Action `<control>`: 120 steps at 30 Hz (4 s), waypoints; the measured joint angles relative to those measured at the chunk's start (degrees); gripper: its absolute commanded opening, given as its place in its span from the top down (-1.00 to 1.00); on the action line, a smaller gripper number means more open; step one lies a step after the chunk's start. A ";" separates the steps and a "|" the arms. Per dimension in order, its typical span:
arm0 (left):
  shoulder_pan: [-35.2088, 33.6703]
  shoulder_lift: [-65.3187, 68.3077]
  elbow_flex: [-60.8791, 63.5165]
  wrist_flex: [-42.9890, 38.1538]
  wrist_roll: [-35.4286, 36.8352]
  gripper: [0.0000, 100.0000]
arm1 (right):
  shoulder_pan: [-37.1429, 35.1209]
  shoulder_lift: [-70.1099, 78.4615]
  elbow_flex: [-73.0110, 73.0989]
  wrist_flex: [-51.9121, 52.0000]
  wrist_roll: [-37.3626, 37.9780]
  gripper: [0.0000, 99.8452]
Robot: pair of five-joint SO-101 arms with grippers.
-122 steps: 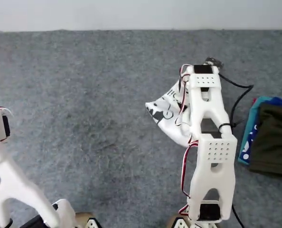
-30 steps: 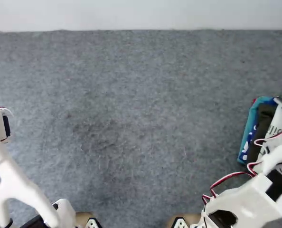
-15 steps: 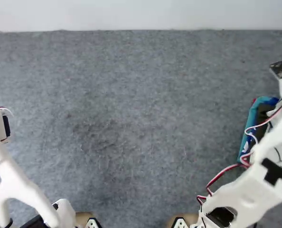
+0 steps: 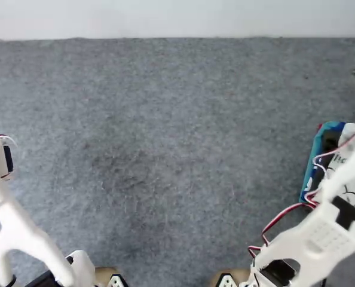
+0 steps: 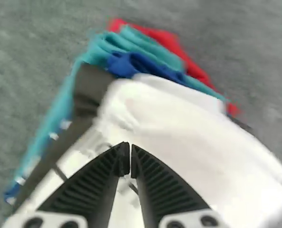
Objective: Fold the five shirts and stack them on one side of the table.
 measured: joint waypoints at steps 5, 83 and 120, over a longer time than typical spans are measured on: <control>0.00 0.00 0.00 0.00 0.00 0.97 | 6.68 1.85 -0.26 -9.58 1.41 0.97; 13.71 -42.81 26.99 -5.80 21.36 0.97 | -22.15 -76.66 55.65 6.42 -48.44 0.98; 31.38 -76.66 93.63 -31.21 18.90 0.97 | -37.89 -124.66 122.11 -7.47 -50.46 0.98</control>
